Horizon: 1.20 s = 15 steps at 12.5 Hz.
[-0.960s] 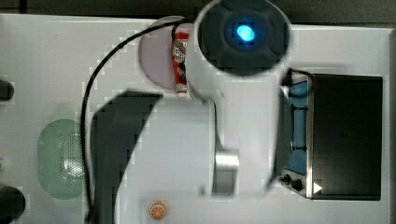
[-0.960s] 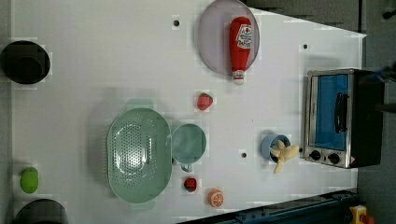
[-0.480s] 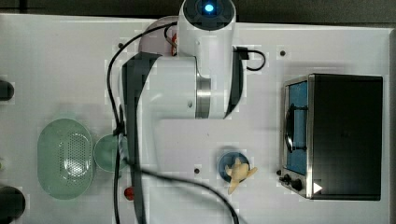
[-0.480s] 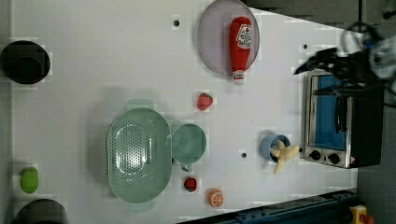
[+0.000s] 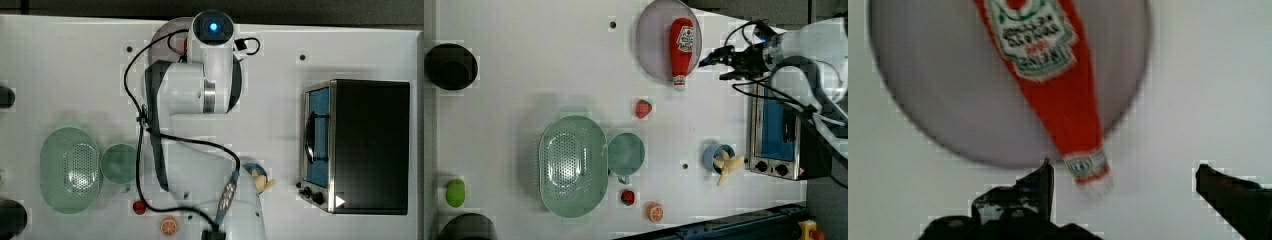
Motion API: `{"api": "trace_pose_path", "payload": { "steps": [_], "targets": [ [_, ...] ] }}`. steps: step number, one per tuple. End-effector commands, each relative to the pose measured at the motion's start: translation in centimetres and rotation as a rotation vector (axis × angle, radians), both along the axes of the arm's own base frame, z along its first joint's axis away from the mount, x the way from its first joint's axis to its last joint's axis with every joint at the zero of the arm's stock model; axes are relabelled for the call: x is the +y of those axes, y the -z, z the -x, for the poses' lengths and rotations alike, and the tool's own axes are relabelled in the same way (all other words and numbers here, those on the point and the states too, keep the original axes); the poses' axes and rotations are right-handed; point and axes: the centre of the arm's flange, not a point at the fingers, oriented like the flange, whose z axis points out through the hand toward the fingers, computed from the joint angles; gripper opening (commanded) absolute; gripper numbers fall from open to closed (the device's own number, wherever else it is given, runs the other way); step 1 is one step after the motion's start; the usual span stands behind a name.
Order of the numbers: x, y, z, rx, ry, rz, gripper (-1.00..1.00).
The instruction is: Pick ketchup from plate and place it on table.
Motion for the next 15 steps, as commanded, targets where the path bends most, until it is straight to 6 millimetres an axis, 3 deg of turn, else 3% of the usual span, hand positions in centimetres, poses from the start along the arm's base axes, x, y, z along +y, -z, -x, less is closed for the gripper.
{"api": "trace_pose_path", "payload": {
  "steps": [1,6,12,13,15],
  "targets": [
    [2.2,0.4,-1.7,-0.140,-0.257,-0.005,1.00],
    [3.0,6.2,-2.2,-0.184,-0.333,0.034,1.00],
    [2.9,9.8,-2.6,-0.214,-0.348,0.044,1.00],
    [3.0,9.9,-2.6,-0.220,-0.348,0.044,0.92],
    [3.0,9.7,-2.9,-0.235,-0.347,0.045,0.43]
  ]
}}
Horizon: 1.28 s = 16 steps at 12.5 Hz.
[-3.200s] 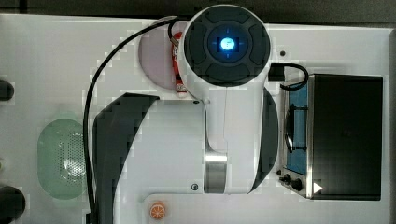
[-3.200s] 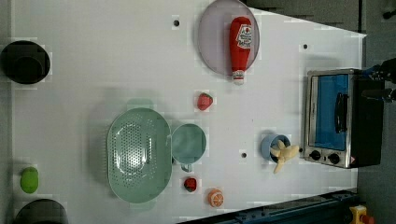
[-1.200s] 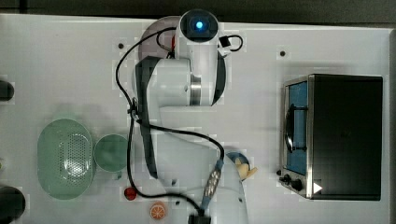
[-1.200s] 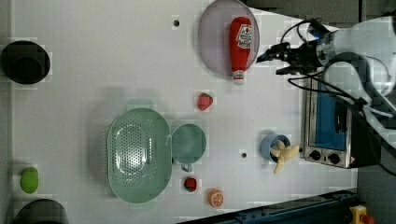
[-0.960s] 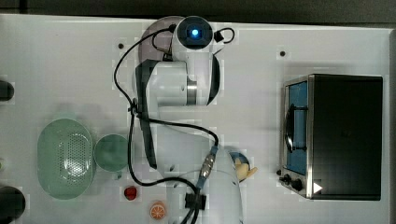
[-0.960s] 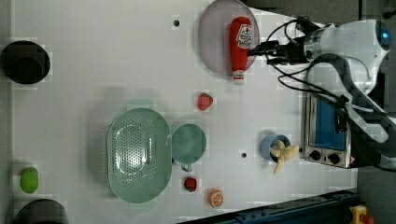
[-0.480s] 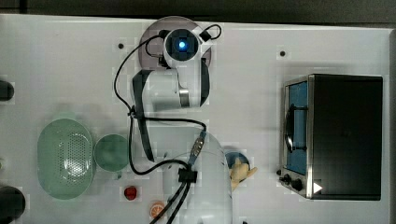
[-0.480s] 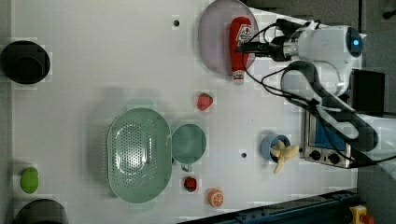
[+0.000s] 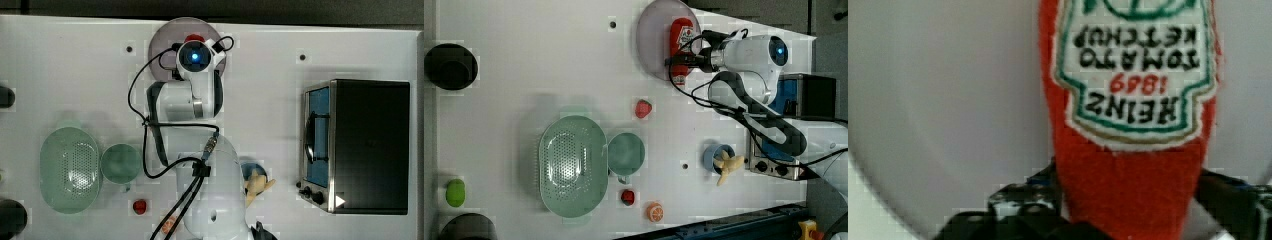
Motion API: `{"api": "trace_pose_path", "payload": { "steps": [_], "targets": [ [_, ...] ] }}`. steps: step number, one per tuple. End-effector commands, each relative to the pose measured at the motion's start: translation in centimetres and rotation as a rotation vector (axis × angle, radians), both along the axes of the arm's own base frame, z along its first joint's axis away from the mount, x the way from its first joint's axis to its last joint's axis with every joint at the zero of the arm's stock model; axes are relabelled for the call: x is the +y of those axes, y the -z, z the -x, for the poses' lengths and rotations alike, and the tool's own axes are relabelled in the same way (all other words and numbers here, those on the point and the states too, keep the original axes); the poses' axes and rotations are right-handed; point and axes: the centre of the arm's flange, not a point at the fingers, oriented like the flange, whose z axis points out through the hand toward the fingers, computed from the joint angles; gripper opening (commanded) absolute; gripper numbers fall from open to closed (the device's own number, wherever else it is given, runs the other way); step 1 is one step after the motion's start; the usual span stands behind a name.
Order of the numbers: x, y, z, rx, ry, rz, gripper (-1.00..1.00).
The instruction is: Pick ketchup from plate and place it on table.
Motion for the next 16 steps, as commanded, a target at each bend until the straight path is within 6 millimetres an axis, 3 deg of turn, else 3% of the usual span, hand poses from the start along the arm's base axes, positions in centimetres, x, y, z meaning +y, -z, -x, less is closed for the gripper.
{"api": "trace_pose_path", "payload": {
  "steps": [1,4,6,12,14,16],
  "targets": [
    [0.3,-3.9,-2.1,-0.097,-0.040,-0.002,0.21],
    [0.3,-6.2,-3.0,-0.134,-0.018,-0.006,0.20],
    [0.3,-9.1,-3.5,-0.169,-0.011,-0.010,0.20],
    [-1.0,-22.3,-2.2,-0.115,0.086,-0.083,0.20],
    [-2.5,-27.2,-0.6,-0.081,0.101,-0.075,0.20],
    [-4.3,-30.7,2.0,0.009,0.121,-0.059,0.20]
  ]
}}
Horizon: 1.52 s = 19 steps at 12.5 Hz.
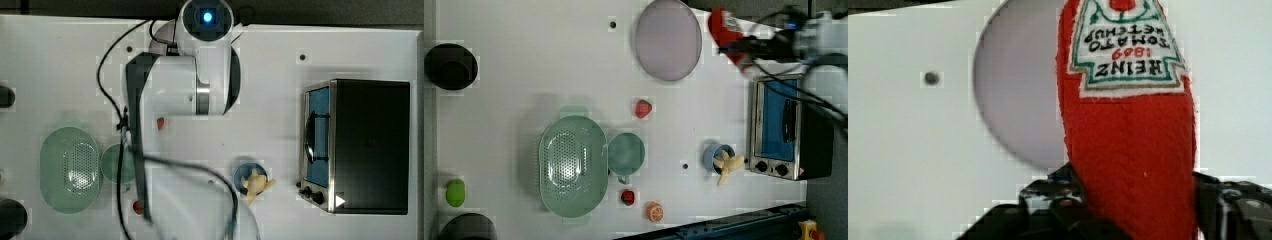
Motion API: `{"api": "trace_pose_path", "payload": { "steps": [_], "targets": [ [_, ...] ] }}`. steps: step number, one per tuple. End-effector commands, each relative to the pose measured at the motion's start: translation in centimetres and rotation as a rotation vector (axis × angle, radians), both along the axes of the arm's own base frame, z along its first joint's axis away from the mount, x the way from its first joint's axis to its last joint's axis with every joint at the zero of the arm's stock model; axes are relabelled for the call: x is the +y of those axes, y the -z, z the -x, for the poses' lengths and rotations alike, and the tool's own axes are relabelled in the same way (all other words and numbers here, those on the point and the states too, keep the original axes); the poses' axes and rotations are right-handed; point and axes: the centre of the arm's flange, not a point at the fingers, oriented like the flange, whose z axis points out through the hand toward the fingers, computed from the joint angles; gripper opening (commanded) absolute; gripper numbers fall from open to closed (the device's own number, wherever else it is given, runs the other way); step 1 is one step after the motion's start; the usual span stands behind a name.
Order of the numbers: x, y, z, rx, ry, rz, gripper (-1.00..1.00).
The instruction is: Pick ketchup from plate and place it on table.
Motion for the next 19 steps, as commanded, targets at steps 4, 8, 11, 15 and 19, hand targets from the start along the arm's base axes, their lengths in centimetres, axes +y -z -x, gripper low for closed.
{"api": "trace_pose_path", "payload": {
  "steps": [4,8,11,15,19],
  "targets": [
    [-7.3,-8.1,6.1,0.048,0.105,0.017,0.20],
    [-8.5,-4.8,11.7,0.109,0.133,0.017,0.20],
    [-8.0,0.1,14.4,0.073,0.133,0.026,0.20],
    [-7.3,8.7,16.8,0.093,0.129,0.035,0.20],
    [-7.2,15.8,17.1,0.133,0.127,0.042,0.20]
  ]
}}
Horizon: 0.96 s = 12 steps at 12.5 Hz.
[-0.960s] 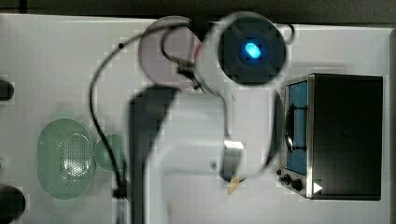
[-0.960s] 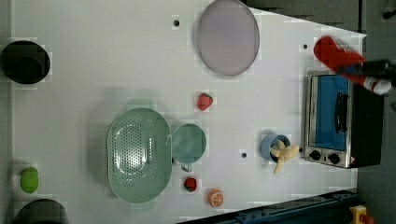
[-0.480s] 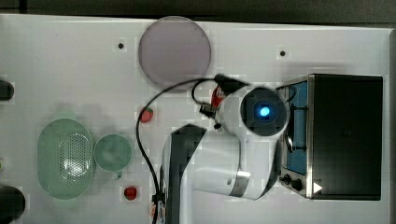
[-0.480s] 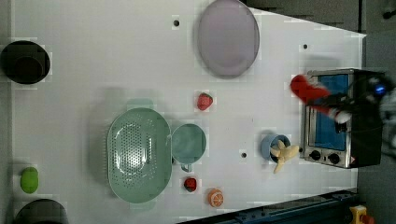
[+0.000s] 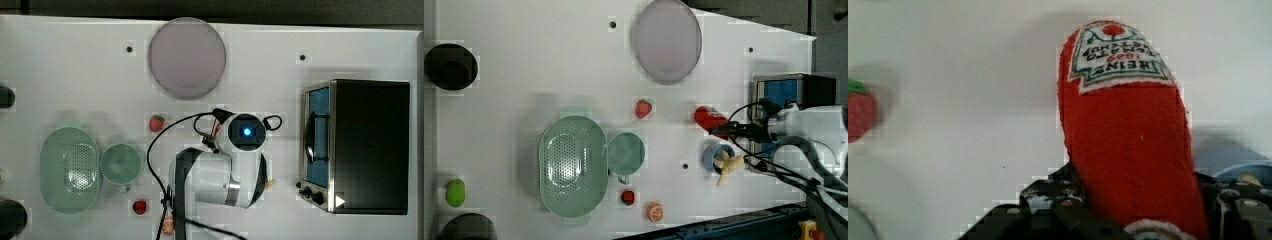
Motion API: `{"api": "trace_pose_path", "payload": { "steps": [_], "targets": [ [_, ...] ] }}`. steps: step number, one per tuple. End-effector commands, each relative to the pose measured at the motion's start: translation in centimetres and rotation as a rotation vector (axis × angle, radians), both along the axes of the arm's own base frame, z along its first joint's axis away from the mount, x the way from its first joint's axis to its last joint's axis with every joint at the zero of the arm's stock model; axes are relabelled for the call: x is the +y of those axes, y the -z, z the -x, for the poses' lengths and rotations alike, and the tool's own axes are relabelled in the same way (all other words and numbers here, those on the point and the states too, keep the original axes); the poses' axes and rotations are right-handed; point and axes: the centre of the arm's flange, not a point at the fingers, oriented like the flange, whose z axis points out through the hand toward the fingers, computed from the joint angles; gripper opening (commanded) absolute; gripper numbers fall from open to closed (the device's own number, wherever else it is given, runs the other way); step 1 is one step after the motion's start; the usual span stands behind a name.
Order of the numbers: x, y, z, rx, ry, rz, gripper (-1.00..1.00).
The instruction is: Pick ketchup from plate and place it on table.
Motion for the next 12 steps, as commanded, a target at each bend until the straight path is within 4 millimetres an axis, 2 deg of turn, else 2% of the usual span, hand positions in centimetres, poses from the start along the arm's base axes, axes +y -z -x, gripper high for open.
{"api": "trace_pose_path", "payload": {
  "steps": [1,3,4,5,6,8,10,12],
  "targets": [
    [0.3,1.8,-1.3,-0.054,-0.026,0.012,0.25],
    [0.3,3.4,-1.3,-0.064,-0.025,0.015,0.66],
    [0.3,3.0,-1.5,-0.076,-0.024,0.016,0.88],
    [0.3,1.7,-1.9,-0.095,-0.022,0.017,1.00],
    [0.3,-0.2,-2.4,-0.113,-0.009,0.017,1.00],
    [0.5,-5.9,-3.6,-0.152,0.078,0.017,1.00],
    [1.0,-13.3,-4.5,-0.185,0.182,0.014,1.00],
    [1.4,-20.4,-4.4,-0.167,0.305,0.013,1.00]
  ]
}}
